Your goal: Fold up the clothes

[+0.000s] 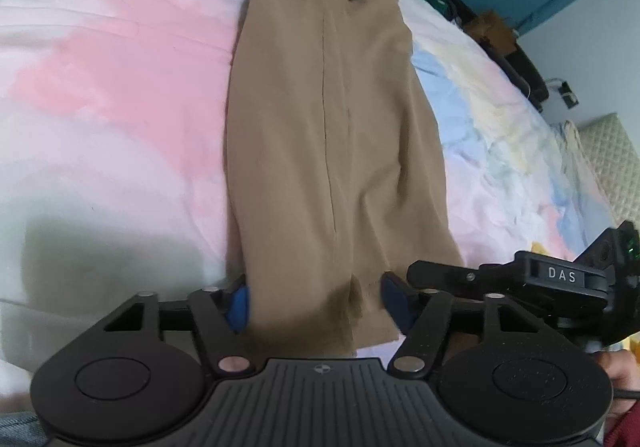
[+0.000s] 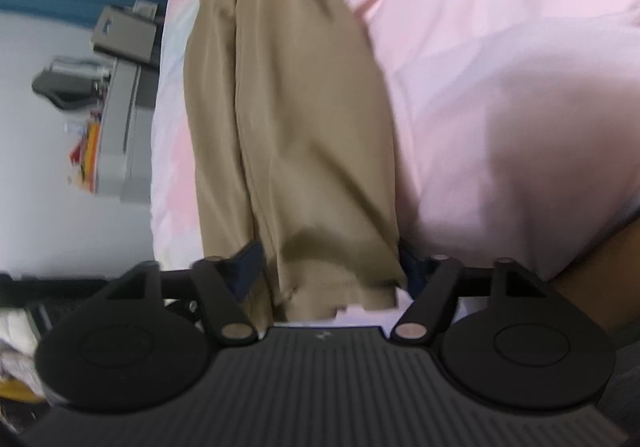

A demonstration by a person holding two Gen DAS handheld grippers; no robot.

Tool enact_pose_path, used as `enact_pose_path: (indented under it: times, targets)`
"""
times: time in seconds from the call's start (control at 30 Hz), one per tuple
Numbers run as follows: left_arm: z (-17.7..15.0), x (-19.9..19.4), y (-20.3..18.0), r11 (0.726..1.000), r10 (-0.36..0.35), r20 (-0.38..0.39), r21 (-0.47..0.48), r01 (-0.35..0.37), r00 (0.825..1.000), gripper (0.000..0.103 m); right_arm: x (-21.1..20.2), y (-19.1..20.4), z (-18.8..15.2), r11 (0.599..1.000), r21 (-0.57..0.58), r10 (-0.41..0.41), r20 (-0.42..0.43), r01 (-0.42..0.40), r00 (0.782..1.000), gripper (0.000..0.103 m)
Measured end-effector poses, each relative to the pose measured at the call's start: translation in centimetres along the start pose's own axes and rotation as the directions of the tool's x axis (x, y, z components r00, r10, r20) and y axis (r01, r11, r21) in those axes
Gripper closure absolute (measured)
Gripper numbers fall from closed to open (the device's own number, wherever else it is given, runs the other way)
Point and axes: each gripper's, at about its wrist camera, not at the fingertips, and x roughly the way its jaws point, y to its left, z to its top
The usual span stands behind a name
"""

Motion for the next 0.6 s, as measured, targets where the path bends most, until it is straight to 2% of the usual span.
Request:
enact_pose_path:
  times: [0.03, 0.07, 0.1, 0.2, 0.33, 0.43, 0.6]
  targets:
    - [-0.1, 0.0, -0.1, 1.0, 0.0, -0.005, 0.006, 0.0, 1.0, 0.051, -0.4, 0.3, 0.0, 1.0, -0.014, -0.001, 0.013, 0.001, 1.0, 0.069]
    - [-0.2, 0.1, -0.1, 1.0, -0.005, -0.009, 0.01, 0.005, 1.0, 0.066, -0.8, 0.5, -0.1, 1.0, -0.028, -0.002, 0.026, 0.003, 1.0, 0.078]
    - [-0.3, 0.0, -0.1, 1.0, -0.006, -0.007, 0.009, 0.006, 1.0, 0.074, -1.1, 0.8, -0.1, 0.999, -0.043, -0.003, 0.039, 0.004, 0.999, 0.088]
    - [-0.2, -0.4, 0.2, 0.999, -0.036, 0.021, -0.005, 0.037, 0.999, 0.09, -2.3, 1.6, -0.3, 0.996, -0.085, -0.003, 0.078, 0.01, 0.997, 0.09]
    - [-0.1, -2.3, 0.5, 0.993, -0.115, 0.117, -0.007, 0.117, 0.986, 0.092, -3.8, 2.7, -0.5, 0.99, -0.141, -0.002, 0.13, 0.02, 0.992, 0.092]
    - [0.1, -4.2, 0.4, 0.984, -0.178, 0.212, 0.009, 0.18, 0.961, 0.093, -6.0, 3.9, -0.3, 0.984, -0.18, 0.03, 0.175, 0.002, 0.984, 0.093]
    - [0.9, -8.4, -1.0, 0.966, -0.255, 0.343, 0.043, 0.256, 0.904, 0.094, -10.8, 6.1, 0.6, 0.968, -0.245, 0.117, 0.251, -0.054, 0.961, 0.093]
